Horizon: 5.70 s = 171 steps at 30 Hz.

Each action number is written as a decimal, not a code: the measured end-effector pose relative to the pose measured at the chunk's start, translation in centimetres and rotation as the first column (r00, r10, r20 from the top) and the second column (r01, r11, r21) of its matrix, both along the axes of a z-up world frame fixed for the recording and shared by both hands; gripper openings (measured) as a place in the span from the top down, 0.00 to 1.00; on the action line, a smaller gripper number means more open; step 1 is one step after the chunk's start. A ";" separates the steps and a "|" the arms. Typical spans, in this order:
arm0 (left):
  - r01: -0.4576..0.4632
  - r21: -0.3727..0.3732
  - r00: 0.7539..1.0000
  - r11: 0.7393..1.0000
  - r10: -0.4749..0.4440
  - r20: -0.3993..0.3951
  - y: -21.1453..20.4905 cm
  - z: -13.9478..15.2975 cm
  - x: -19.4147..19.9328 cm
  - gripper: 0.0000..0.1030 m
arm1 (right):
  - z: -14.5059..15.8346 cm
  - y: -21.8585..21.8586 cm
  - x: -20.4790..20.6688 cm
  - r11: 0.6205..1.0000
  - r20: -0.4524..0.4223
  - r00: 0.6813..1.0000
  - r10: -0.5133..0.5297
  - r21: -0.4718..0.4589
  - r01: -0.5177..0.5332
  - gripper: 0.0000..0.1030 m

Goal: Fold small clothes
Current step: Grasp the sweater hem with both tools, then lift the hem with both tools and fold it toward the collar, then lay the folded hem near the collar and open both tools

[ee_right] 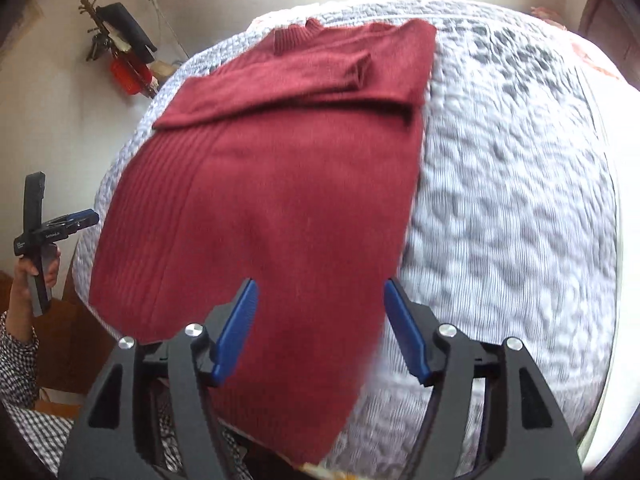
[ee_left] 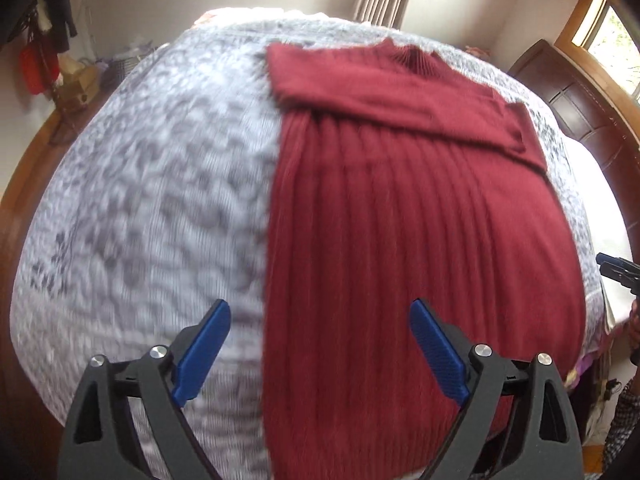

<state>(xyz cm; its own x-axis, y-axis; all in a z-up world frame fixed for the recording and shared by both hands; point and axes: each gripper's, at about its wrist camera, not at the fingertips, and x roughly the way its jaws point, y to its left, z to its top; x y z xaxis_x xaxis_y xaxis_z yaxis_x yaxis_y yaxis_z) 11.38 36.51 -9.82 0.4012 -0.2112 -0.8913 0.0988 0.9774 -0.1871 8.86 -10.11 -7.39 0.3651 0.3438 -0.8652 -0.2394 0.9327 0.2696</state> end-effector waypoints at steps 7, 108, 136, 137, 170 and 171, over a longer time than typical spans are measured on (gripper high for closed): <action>-0.002 -0.037 0.998 0.999 0.000 -0.063 0.4 -2.9 -4.0 0.11 | -2.3 0.6 -5.2 1.000 -0.063 0.998 -0.003 0.017 0.004 0.35; -0.013 -0.286 0.999 0.958 0.001 -0.039 -1.1 -1.2 6.8 0.31 | -2.1 -0.8 7.8 0.993 -0.103 0.994 0.039 0.117 -0.026 0.43; -0.036 -0.116 0.989 0.993 0.052 0.136 -0.6 2.1 13.4 0.29 | -0.5 -6.1 13.5 0.978 -0.020 0.997 -0.074 0.192 0.076 0.38; -0.011 -0.090 0.990 0.996 0.023 0.141 -1.3 2.0 13.6 0.28 | -0.7 -5.7 13.8 0.980 -0.023 0.998 -0.065 0.187 0.068 0.38; 0.060 -0.024 0.977 0.998 -0.054 0.205 -4.2 0.8 13.8 0.87 | -2.5 -1.3 14.8 0.995 0.012 0.996 0.087 0.043 -0.088 0.94; 0.061 -0.026 0.976 0.998 -0.054 0.212 -4.3 1.0 13.7 0.87 | -2.2 -1.6 14.6 0.995 0.020 0.996 0.085 0.044 -0.086 0.94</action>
